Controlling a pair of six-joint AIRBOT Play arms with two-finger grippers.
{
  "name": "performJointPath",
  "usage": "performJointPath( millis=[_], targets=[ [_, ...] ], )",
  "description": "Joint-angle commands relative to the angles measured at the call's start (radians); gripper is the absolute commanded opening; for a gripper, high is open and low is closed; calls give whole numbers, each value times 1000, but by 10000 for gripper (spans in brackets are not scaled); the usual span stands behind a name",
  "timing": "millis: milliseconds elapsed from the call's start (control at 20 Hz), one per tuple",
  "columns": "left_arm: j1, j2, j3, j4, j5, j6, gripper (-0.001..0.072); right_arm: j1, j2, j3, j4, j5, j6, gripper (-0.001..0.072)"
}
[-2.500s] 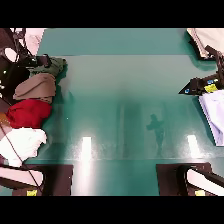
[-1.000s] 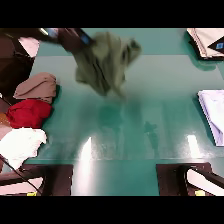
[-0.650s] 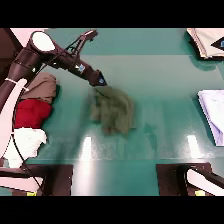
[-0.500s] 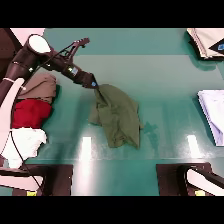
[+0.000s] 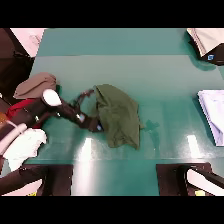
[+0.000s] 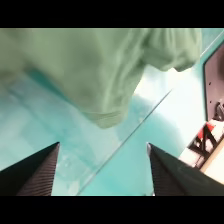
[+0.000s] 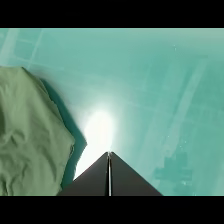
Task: Fold the shirts.
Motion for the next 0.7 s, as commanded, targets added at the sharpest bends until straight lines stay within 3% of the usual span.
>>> performJointPath(
  millis=[0,250,400,450,500,650],
  targets=[
    [-150,37,-187,-101,267,1,642,0,7,-14,5,-14,0,18],
    [-232,25,-190,-193,434,13,641,0,33,-14,7,-16,0,19],
    [-237,-43,-190,-290,437,28,639,0,45,-14,8,-13,0,19],
    [-236,-50,-187,-306,435,32,434,0,47,-14,8,-12,0,18],
    [-231,-47,-174,-307,421,32,47,0,46,-14,8,-5,0,19],
    [-139,10,-55,-266,185,58,23,0,44,-14,10,35,1,19]
  ],
)
